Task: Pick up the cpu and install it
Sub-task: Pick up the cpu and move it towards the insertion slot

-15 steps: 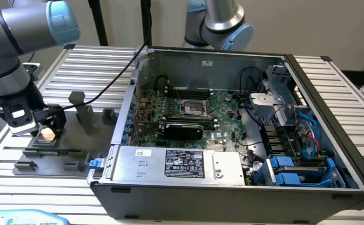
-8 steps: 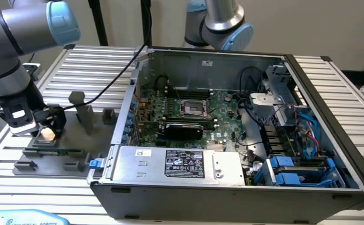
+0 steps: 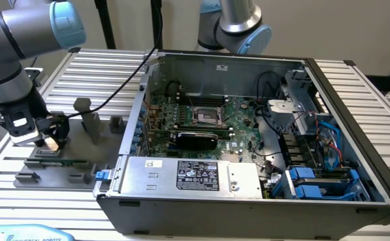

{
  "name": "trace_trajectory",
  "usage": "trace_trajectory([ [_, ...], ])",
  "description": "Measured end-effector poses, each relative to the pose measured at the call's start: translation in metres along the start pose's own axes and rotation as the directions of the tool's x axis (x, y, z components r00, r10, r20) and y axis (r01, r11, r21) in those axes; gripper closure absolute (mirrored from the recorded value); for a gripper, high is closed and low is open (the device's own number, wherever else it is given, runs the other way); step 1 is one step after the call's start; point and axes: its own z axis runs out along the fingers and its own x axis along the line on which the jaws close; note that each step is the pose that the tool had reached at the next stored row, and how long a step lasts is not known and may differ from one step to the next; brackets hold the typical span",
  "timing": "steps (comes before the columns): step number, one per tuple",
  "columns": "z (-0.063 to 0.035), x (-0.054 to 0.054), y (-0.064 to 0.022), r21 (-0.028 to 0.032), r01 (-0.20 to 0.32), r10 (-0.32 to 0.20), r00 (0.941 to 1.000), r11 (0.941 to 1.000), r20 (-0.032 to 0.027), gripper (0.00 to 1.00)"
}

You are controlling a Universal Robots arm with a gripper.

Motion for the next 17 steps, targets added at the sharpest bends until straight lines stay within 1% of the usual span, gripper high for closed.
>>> trace_trajectory([
  [5, 0.0000, 0.0000, 0.0000, 0.0000, 0.000, 0.000, 1.0000, 1.0000, 0.0000, 0.42],
  [6, 0.0000, 0.0000, 0.0000, 0.0000, 0.000, 0.000, 1.0000, 1.0000, 0.0000, 0.40],
  [8, 0.0002, 0.0000, 0.0000, 0.0000, 0.000, 0.000, 1.0000, 1.0000, 0.0001, 0.40],
  [9, 0.0003, 0.0000, 0.0000, -0.0001, 0.000, 0.000, 1.0000, 1.0000, 0.0001, 0.33],
  [16, 0.0010, 0.0000, -0.0001, 0.0000, 0.000, 0.000, 1.0000, 1.0000, 0.0000, 0.33],
  [17, 0.0010, 0.0000, -0.0001, 0.0000, 0.000, 0.000, 1.0000, 1.0000, 0.0000, 0.36],
])
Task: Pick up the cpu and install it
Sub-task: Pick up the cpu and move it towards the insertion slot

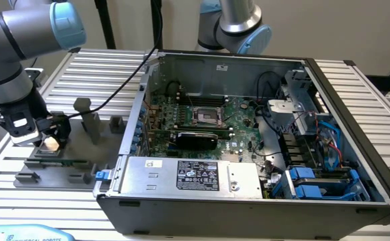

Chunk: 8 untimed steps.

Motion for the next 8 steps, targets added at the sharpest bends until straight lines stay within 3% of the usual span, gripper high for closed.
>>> trace_trajectory([
  [2, 0.0000, 0.0000, 0.0000, 0.0000, 0.000, 0.000, 1.0000, 1.0000, 0.0000, 0.36],
  [3, 0.0000, 0.0000, 0.0000, 0.0000, 0.000, 0.000, 1.0000, 1.0000, 0.0000, 0.43],
  [8, 0.0000, 0.0000, 0.0000, 0.0000, 0.000, 0.000, 1.0000, 1.0000, 0.0000, 0.45],
])
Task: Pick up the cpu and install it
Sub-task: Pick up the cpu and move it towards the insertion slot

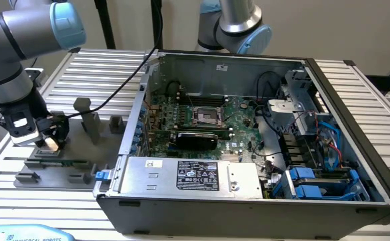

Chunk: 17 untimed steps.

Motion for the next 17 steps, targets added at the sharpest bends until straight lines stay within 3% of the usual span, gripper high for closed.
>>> trace_trajectory([
  [9, -0.0109, 0.000, 0.0005, -0.0005, 0.000, 0.000, 1.0000, 1.0000, 0.0000, 0.45],
  [17, -0.0401, 0.000, 0.0016, -0.0006, 0.000, 0.000, 1.0000, 1.0000, -0.0016, 0.45],
])
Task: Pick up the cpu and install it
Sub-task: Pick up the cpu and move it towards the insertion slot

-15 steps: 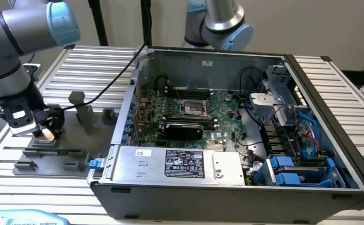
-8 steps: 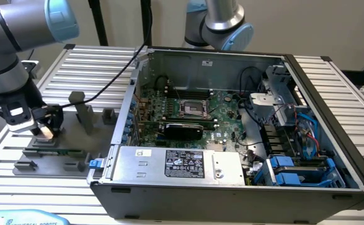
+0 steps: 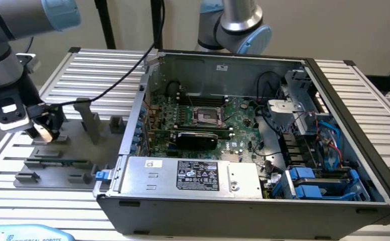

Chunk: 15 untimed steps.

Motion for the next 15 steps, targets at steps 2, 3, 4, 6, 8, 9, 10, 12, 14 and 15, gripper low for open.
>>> trace_trajectory([
  [2, -0.0093, 0.000, 0.0004, 0.0000, 0.000, 0.000, 1.0000, 1.0000, -0.0004, 0.45],
  [3, -0.0138, -0.001, 0.0005, 0.0000, 0.000, 0.000, 1.0000, 1.0000, -0.0006, 0.45],
  [4, -0.0183, -0.001, 0.0007, 0.0001, 0.000, 0.000, 1.0000, 1.0000, -0.0008, 0.45],
  [6, -0.0273, -0.003, 0.0011, 0.0000, 0.000, 0.000, 1.0000, 1.0000, -0.0009, 0.45],
  [8, -0.0363, -0.005, 0.0014, -0.0001, 0.000, 0.000, 1.0000, 1.0000, -0.0010, 0.45],
  [9, -0.0410, -0.006, 0.0016, -0.0001, 0.000, 0.000, 1.0000, 1.0000, -0.0010, 0.45],
  [10, -0.0455, -0.007, 0.0018, 0.0000, 0.000, 0.000, 1.0000, 1.0000, -0.0012, 0.45],
  [12, -0.0545, -0.010, 0.0022, 0.0000, 0.000, 0.000, 1.0000, 1.0000, -0.0011, 0.45],
  [14, -0.0638, -0.013, 0.0026, 0.0000, 0.000, 0.000, 1.0000, 1.0000, -0.0012, 0.45],
  [15, -0.0683, -0.015, 0.0028, 0.0000, 0.000, 0.000, 1.0000, 1.0000, -0.0013, 0.45],
])
